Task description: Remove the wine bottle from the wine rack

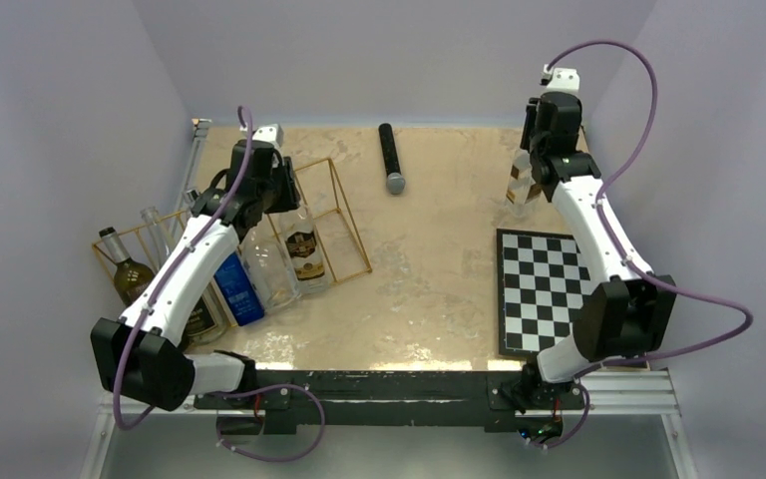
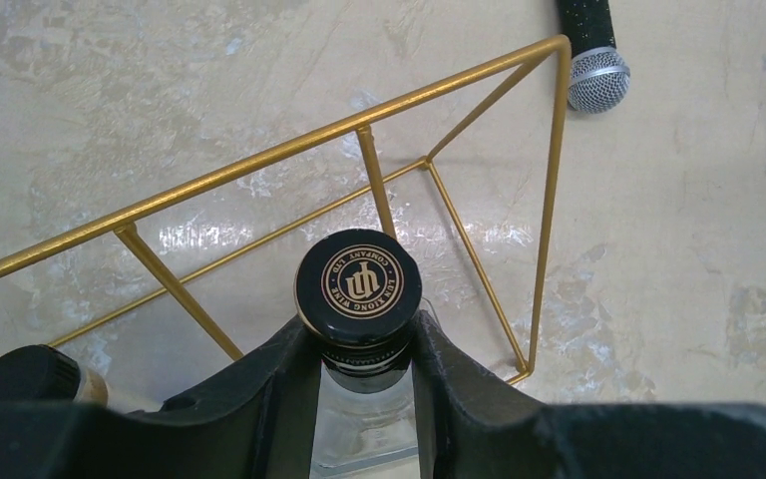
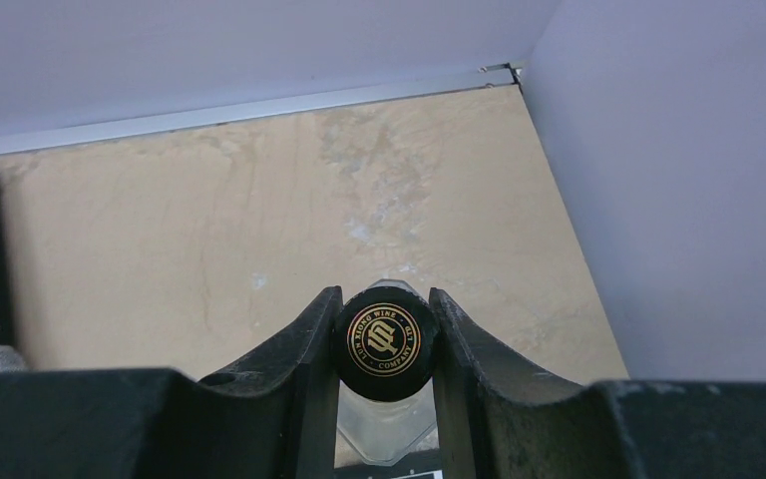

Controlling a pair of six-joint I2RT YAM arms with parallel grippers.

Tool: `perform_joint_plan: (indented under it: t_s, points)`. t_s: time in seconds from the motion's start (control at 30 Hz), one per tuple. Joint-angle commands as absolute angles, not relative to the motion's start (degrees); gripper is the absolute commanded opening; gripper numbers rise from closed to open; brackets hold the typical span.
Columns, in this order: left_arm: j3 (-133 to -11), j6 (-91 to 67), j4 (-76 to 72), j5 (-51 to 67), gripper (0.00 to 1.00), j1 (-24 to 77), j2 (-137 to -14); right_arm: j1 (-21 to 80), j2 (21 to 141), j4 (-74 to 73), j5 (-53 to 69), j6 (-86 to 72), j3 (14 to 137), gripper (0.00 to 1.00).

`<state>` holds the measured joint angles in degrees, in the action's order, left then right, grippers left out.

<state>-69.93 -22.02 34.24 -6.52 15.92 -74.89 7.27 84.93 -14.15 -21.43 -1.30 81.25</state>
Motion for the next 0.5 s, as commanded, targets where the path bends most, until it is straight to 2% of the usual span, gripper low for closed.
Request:
perform_joint_plan:
  t_s: [0.0,0.1,0.17,0.2,0.37,0.47]
  points:
    - [-69.71,-20.39,26.91,-3.26,0.00,15.82,-71.75,5.49,87.09,-8.60,-25.72,-3.77,88.48,0.00]
    - [-69.01,-20.64,25.95,-2.21,0.00,15.91,-70.41,4.98,88.21,-8.34,-25.74,-3.95,88.35,0.00]
    - [-68.58,-20.51,25.66,-1.78,0.00,15.90,-69.45,5.01,88.42,-8.05,-26.05,-4.19,87.54,0.12]
    - [-68.79,-20.48,26.07,-1.84,0.00,15.92,-69.18,4.86,88.51,-7.96,-27.56,-6.16,86.44,0.25]
    - [-68.82,-20.64,25.93,-0.88,0.00,15.99,-69.04,4.57,89.66,-9.60,-27.98,-6.75,86.79,0.34]
    - [-68.61,-20.87,25.87,-0.63,0.00,16.36,-68.52,4.59,89.08,-11.37,-28.27,-7.09,87.66,0.50]
